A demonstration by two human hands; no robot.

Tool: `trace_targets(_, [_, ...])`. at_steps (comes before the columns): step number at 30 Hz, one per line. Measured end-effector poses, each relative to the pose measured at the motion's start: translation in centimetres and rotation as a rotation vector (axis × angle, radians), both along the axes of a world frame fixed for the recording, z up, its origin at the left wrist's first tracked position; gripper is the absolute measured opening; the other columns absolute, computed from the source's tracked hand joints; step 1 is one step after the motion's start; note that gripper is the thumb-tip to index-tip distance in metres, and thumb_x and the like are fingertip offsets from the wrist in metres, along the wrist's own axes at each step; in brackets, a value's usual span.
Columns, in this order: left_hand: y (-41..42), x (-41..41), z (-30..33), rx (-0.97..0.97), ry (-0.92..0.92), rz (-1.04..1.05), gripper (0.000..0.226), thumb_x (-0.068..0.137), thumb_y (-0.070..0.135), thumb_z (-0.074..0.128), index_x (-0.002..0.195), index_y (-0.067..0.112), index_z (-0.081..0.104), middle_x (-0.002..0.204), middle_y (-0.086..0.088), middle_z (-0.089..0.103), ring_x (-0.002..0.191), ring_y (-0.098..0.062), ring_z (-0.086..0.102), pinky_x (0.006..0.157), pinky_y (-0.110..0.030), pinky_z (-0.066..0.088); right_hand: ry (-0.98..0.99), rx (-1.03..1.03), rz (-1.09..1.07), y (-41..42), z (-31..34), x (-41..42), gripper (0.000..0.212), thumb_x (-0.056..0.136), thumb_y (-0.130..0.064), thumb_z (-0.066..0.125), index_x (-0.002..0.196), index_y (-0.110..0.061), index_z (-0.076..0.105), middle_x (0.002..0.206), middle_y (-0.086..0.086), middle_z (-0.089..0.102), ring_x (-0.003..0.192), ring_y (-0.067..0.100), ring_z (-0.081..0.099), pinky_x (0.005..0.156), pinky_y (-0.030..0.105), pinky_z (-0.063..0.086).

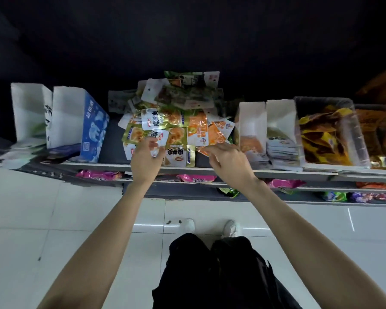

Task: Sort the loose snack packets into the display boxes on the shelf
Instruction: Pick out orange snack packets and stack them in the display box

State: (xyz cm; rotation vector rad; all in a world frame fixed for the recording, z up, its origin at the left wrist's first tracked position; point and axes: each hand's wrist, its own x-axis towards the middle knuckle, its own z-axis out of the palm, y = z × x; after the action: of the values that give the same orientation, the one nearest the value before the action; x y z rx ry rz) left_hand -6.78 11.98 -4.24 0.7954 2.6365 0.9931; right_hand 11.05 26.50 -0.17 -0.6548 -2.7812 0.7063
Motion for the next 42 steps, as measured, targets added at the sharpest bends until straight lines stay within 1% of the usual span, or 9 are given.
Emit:
trace_targets(6, [-0.1, -5.9, -3.6, -0.411, 0.062, -0.391, 0.054, 0.096, 0.036, 0.045, 0.145, 0.020, 0.030, 0.153, -0.001, 0.028, 0.141, -0.021, 0.023, 0.111, -0.040, 0.029, -0.414, -0.086, -0.299, -3.9, -4.6, -8.4, 0.035, 0.096, -0.035, 0.048, 0.115, -0.007, 0.053, 0.103, 0.013, 0.065, 0.097, 0.030, 0.062, 0.066, 0.031, 0.044])
trace_targets(10, [-0.5, -6.0, -4.1, -0.521, 0.129, -0.476, 0.051, 0.097, 0.033, 0.040, 0.146, 0.025, 0.029, 0.155, 0.002, 0.021, 0.141, -0.023, 0.021, 0.111, -0.042, 0.027, -0.546, 0.042, -0.463, -5.7, -6.0, -10.8, 0.066, 0.085, -0.053, 0.058, 0.122, 0.000, 0.045, 0.112, 0.015, 0.062, 0.106, 0.028, 0.059, 0.093, 0.036, 0.043])
trace_targets(13, [-1.2, -5.7, -3.7, -0.529, 0.223, -0.513, 0.047, 0.098, 0.037, 0.039, 0.143, 0.028, 0.036, 0.152, 0.002, 0.028, 0.137, -0.024, 0.030, 0.107, -0.042, 0.030, -0.458, -0.138, -0.578, -6.2, -6.2, -11.4, 0.059, 0.083, -0.043, 0.067, 0.120, -0.002, 0.047, 0.106, 0.012, 0.065, 0.100, 0.027, 0.063, 0.097, 0.037, 0.043])
trace_targets(18, [-1.4, -6.2, -3.5, -0.548, 0.210, -0.540, 0.044, 0.097, 0.034, 0.039, 0.141, 0.029, 0.039, 0.150, 0.004, 0.033, 0.135, -0.023, 0.033, 0.107, -0.041, 0.029, -0.022, -0.630, -0.873, -5.1, -3.5, -10.2, 0.016, 0.088, -0.017, 0.057, 0.100, -0.009, 0.063, 0.082, 0.010, 0.063, 0.074, 0.025, 0.056, 0.057, 0.026, 0.041])
trace_targets(24, [-0.6, -4.9, 0.0, -0.228, 0.236, -0.396, 0.021, 0.092, 0.032, 0.050, 0.103, 0.021, 0.066, 0.102, 0.004, 0.068, 0.087, -0.013, 0.059, 0.063, -0.024, 0.043, 0.128, -0.228, -0.860, -3.5, 1.2, -4.0, 0.026, 0.087, -0.019, 0.058, 0.108, -0.005, 0.066, 0.065, 0.003, 0.056, 0.054, 0.019, 0.054, 0.043, 0.015, 0.030])
trace_targets(30, [3.1, -0.4, 8.5, 0.078, 0.000, -0.800, 0.058, 0.087, 0.034, 0.063, 0.139, 0.023, 0.040, 0.144, 0.007, 0.037, 0.135, -0.012, 0.029, 0.112, -0.030, 0.019, 0.080, -0.252, -0.563, -2.0, 6.7, 3.0, 0.020, 0.083, -0.019, 0.063, 0.102, -0.020, 0.068, 0.083, -0.002, 0.064, 0.071, 0.018, 0.059, 0.057, 0.014, 0.041])
trace_targets(36, [8.0, 5.3, 13.4, -0.107, -0.092, -1.140, 0.022, 0.088, 0.028, 0.064, 0.109, 0.023, 0.063, 0.093, 0.015, 0.060, 0.092, -0.010, 0.058, 0.078, -0.026, 0.042, 0.238, -0.399, -0.511, -0.4, 10.7, 9.1, 0.015, 0.085, -0.021, 0.068, 0.100, -0.022, 0.065, 0.087, -0.001, 0.069, 0.076, 0.014, 0.064, 0.066, 0.024, 0.050])
trace_targets(39, [9.8, 8.5, 13.3, -0.040, -0.049, -1.127, 0.023, 0.085, 0.028, 0.067, 0.108, 0.024, 0.067, 0.091, 0.014, 0.066, 0.083, -0.006, 0.058, 0.071, -0.023, 0.042, 0.219, -0.364, -0.561, 0.3, 11.0, 12.6, 0.012, 0.084, -0.015, 0.069, 0.092, -0.008, 0.066, 0.078, -0.005, 0.066, 0.067, 0.004, 0.060, 0.058, 0.010, 0.044])
trace_targets(42, [11.4, 12.1, 12.7, 0.158, 0.002, -1.031, 0.025, 0.083, 0.027, 0.069, 0.108, 0.023, 0.069, 0.096, 0.008, 0.072, 0.079, -0.008, 0.063, 0.075, -0.030, 0.051, 0.277, -0.242, -0.664, 1.2, 10.7, 16.0, 0.015, 0.085, -0.016, 0.068, 0.089, -0.002, 0.067, 0.072, 0.006, 0.067, 0.062, 0.019, 0.063, 0.056, 0.028, 0.053])
